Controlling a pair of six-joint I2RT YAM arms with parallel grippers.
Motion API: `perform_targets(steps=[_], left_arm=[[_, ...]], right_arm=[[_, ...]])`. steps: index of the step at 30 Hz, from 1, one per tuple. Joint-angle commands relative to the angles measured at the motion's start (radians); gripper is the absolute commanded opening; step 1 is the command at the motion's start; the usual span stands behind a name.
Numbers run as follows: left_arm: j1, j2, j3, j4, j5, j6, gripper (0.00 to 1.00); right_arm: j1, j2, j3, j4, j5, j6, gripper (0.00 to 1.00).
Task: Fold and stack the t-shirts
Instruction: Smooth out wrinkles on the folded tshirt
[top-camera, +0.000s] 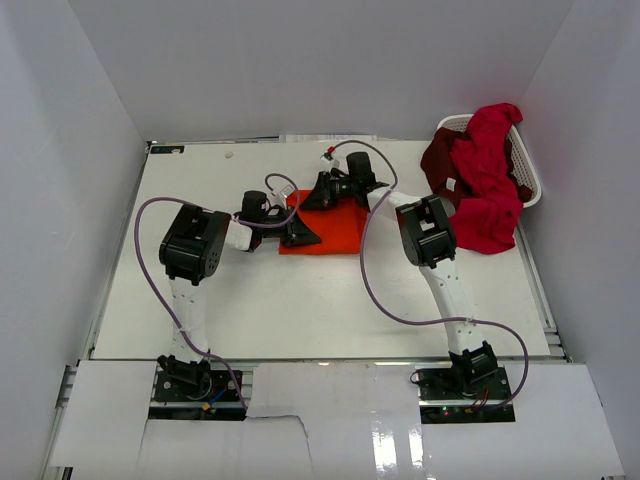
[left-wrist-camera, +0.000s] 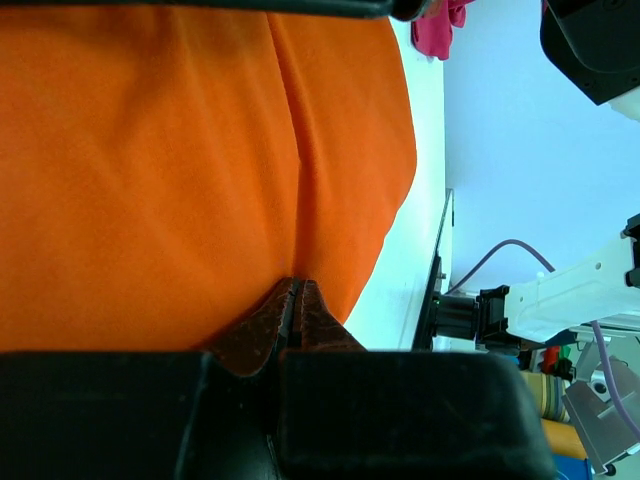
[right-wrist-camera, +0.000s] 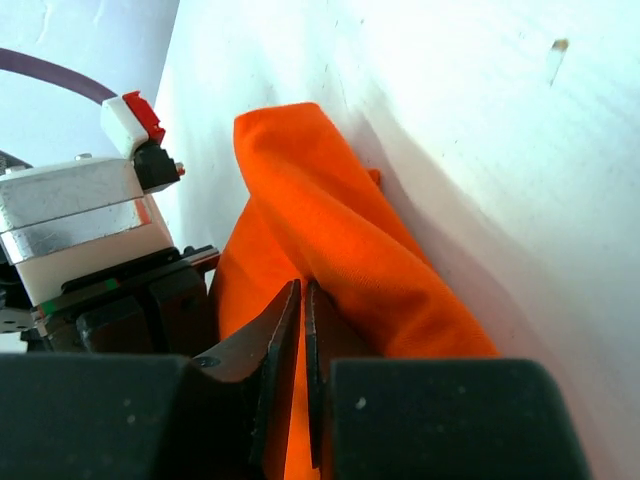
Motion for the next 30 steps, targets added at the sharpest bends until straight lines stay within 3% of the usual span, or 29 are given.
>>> perform_targets(steps=[1,8,17,27,30], left_arm=[[-0.03,0.033,-0.037,-0.123,-0.07,0.067,0.09],[-0.031,0.03,-0.051,-0.126,-0.07,0.072,0.08],[-0.037,0.013,-0.059,-0.131,-0.071,0.069,0.08],[-0.044,-0.007,-0.065,-0.131,-0.074,0.069,0.08],[-0.047,-0.011,-0.069,-0.131,-0.079,0.07,0.08]], right_arm=[[-0.019,0.044,0.044,0.018,0.123,-0.125,0.12],[-0.026,0.036,0.205,-0.108,0.221,-0.272,0.13],[-0.034,-0.086,0.223,-0.128,0.333,-0.424,0.12],[-0.037,-0.33,0.082,-0.251,0.295,-0.481,0.11],[-0.042,-0.341,0.09,-0.378,0.229,-0.456,0.11]])
